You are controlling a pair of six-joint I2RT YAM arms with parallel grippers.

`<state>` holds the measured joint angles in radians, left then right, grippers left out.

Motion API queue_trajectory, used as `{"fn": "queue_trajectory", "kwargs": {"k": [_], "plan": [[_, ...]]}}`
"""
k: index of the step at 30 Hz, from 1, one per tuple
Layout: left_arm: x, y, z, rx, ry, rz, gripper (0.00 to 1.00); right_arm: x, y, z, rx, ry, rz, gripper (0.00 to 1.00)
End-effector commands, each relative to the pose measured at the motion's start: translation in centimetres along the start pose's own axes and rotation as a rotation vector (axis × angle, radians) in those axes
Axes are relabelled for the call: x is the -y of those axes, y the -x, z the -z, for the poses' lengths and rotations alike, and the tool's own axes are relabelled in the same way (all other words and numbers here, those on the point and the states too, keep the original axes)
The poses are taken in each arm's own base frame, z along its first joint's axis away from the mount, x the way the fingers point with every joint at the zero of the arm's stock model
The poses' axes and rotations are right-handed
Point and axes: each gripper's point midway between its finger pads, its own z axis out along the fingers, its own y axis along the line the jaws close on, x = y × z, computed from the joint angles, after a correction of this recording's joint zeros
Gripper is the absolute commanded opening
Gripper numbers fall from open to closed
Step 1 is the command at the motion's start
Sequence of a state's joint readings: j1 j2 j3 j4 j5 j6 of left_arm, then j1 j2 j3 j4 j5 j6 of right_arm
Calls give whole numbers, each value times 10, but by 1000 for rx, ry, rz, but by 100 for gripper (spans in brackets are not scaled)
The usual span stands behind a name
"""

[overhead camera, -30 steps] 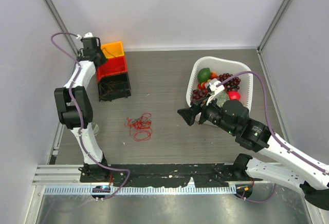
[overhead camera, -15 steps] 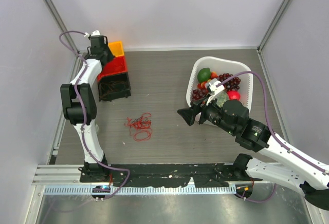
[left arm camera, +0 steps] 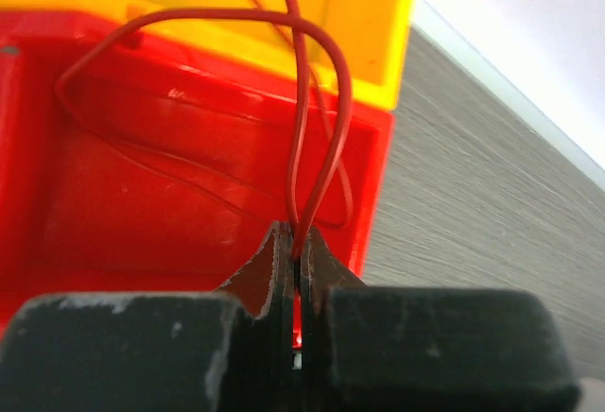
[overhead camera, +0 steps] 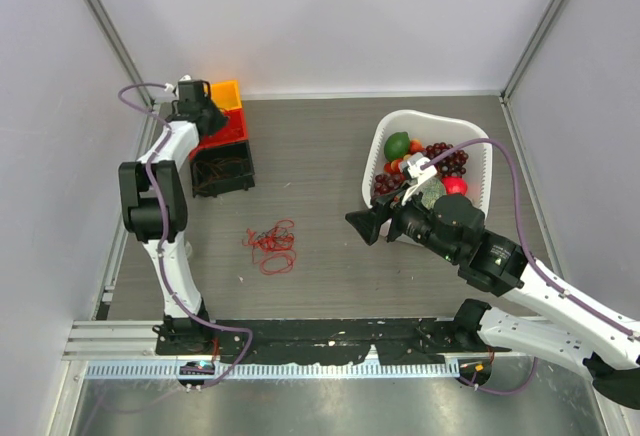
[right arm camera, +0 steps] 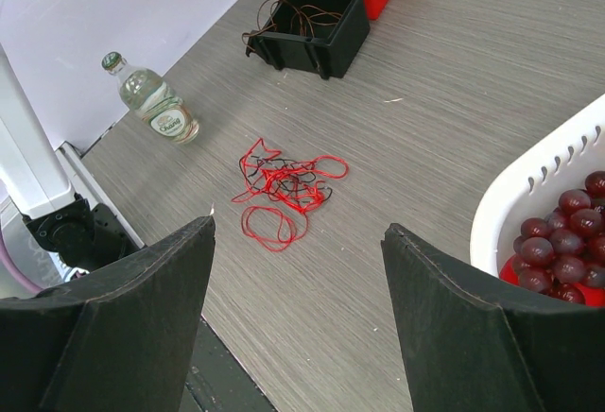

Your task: Untangle the cables

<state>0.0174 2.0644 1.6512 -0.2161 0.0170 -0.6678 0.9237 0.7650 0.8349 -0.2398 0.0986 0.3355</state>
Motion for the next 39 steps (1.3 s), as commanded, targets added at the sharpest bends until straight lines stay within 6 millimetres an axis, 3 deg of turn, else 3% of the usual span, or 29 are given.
{"fn": "queue_trajectory", "kwargs": {"k": [1, 8, 13, 19, 20, 23, 26, 31, 33, 37, 39], "plan": [[-28, 6, -5, 23, 80, 70, 0, -5, 19, 4, 65, 16, -1, 77], [-69, -3, -7, 36, 286, 168, 0, -4, 16, 3, 58, 14, 1, 77], [-57, -19, -18, -38, 238, 156, 0, -5, 15, 1, 54, 17, 2, 77], [-42, -13, -3, -26, 172, 134, 2, -5, 17, 3, 59, 19, -4, 77], [-39, -12, 0, -29, 162, 124, 7, -6, 16, 2, 59, 21, -5, 77], [-33, 1, 13, -5, 134, 98, 43, -7, 16, 3, 57, 26, -8, 77], [-23, 19, 29, 43, 85, 83, 62, -8, 16, 3, 55, 31, -12, 77], [-15, 52, 49, 115, 36, 42, 78, -7, 17, 5, 61, 28, -12, 77], [-17, 64, 52, 130, 22, 26, 89, -7, 17, 5, 58, 27, -11, 77], [-25, 85, 48, 142, -6, -16, 89, -6, 17, 4, 55, 22, -3, 77], [-28, 86, 33, 98, -32, -59, 86, -5, 15, 3, 50, 17, 2, 77]]}}
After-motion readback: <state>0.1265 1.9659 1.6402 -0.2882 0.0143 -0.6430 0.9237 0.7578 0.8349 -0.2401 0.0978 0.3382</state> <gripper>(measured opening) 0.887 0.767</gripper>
